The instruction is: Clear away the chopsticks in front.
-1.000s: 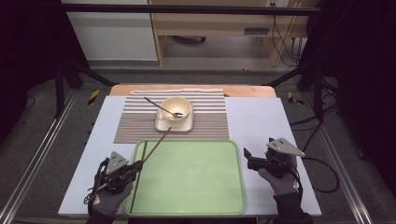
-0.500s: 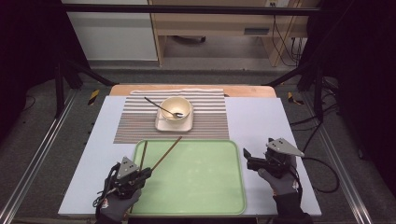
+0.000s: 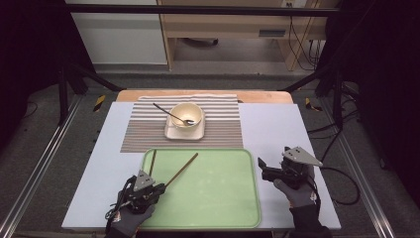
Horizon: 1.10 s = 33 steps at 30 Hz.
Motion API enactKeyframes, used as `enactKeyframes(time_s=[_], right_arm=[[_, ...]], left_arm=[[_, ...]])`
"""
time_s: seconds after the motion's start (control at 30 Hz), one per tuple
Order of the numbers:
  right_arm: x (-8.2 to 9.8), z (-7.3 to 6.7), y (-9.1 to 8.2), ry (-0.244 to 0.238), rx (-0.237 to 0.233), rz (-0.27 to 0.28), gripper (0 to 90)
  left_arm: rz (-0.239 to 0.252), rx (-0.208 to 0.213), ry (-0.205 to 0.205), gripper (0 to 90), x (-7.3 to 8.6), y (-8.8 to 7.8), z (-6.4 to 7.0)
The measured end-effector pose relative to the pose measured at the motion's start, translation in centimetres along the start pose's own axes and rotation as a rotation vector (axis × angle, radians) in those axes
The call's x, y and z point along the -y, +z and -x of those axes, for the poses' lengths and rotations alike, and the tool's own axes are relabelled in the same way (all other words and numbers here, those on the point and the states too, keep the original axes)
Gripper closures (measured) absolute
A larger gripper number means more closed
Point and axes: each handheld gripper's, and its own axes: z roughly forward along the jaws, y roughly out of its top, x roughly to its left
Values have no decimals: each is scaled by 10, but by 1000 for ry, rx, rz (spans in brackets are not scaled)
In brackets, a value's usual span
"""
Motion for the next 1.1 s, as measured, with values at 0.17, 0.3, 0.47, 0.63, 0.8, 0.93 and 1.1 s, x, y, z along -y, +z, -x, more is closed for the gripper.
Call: enactKeyframes(time_s=[0.17,0.3,0.47,0.63,0.8,0.93,1.1], right_arm=[[0,0,0,0,2,1,31],[0,0,0,1,1,1,31],[0,0,0,2,1,2,31],[0,0,0,0,1,-1,31],[0,0,0,-1,3,-2,31],[0,0,0,-1,1,-3,31],[0,0,1,-3,4,-4,31]], left_arm=[[-20,1,7,852,1,3,1],[-50,5,23,851,3,6,3],[-69,-3,37,851,4,8,4],[-84,4,44,849,4,11,4],[-85,-2,59,846,4,11,5],[-83,-3,64,838,4,11,6],[-58,5,67,774,1,10,4]])
